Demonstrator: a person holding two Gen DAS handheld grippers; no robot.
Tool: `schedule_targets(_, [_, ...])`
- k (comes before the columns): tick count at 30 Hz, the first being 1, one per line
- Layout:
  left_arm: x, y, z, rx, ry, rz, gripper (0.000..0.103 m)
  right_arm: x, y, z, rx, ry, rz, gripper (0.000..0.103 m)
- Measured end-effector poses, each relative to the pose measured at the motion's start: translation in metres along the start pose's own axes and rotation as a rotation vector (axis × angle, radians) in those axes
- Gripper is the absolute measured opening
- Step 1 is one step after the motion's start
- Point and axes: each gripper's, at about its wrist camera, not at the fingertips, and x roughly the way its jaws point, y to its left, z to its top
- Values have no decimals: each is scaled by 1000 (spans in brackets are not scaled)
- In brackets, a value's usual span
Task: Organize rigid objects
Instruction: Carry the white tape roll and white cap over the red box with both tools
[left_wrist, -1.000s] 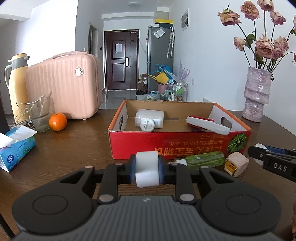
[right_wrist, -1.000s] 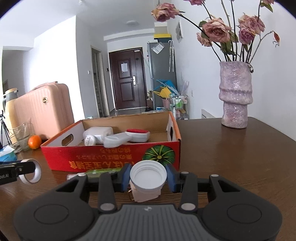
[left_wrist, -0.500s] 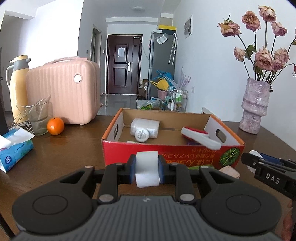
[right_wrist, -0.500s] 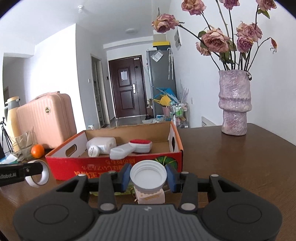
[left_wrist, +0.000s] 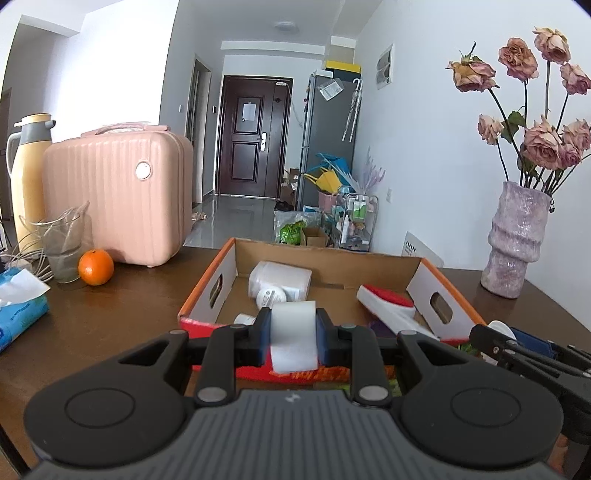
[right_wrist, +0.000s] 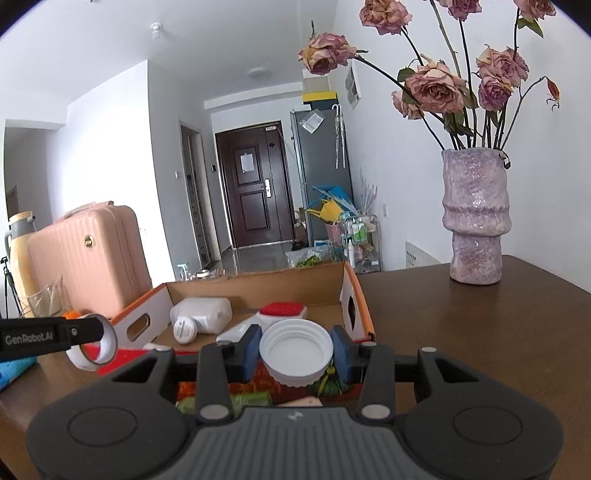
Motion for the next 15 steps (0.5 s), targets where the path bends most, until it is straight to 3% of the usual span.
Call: schedule_targets(15, [45,-5,18,-9,-10,-3,25,46,-5,17,17,-7,-16,40])
